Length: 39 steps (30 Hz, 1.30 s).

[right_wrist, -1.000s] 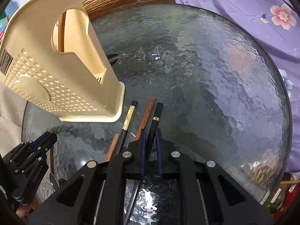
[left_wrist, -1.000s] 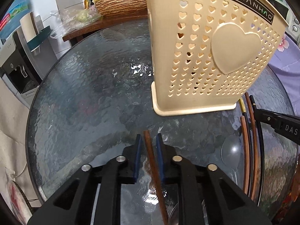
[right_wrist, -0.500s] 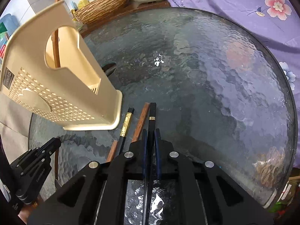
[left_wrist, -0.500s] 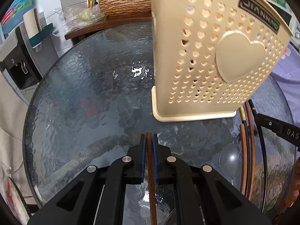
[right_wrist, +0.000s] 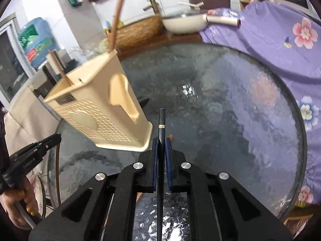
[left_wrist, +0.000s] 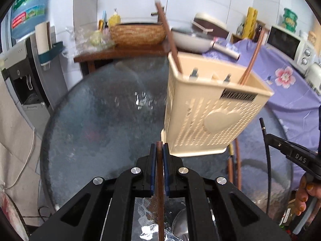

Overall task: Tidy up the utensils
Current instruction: 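Lift both chopsticks, lower them into the cream holder and open both tools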

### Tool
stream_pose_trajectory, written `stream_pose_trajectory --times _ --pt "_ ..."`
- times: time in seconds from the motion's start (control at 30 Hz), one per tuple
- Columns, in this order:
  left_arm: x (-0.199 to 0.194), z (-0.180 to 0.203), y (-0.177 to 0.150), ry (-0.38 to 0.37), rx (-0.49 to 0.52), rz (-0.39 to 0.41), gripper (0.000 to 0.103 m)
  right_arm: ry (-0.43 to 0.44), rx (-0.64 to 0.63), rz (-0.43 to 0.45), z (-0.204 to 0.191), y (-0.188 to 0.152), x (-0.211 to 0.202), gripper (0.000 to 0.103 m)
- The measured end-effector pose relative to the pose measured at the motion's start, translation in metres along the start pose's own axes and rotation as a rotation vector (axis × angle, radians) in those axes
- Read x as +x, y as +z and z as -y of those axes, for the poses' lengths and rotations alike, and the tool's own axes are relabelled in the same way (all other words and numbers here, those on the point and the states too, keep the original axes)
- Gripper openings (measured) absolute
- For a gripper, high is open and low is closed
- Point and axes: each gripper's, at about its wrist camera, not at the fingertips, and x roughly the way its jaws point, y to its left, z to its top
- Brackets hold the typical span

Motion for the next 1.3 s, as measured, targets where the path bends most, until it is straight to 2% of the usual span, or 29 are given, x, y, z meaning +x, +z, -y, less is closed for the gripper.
stream_pose_trajectory --times 0.37,0.53,0.97,1.3 --pt "-0.069 0.012 0.014 -0.047 0.014 0.155 0.006 0.114 -0.069 0.113 -0.013 0.006 -0.067 0.008" --pt "-0.096 0.015 0.015 -0.049 0.042 0.216 0.006 0.138 -0.115 0.151 -0.023 0.007 -0.094 0.008" --pt "-0.131 0.017 0.029 -0.039 0.07 0.295 0.006 0.164 -0.175 0.208 -0.042 0.02 -0.132 0.008" --pt "-0.15 0.022 0.051 -0.056 0.062 0.334 0.006 0.172 -0.193 0.234 -0.064 0.045 -0.149 0.008"
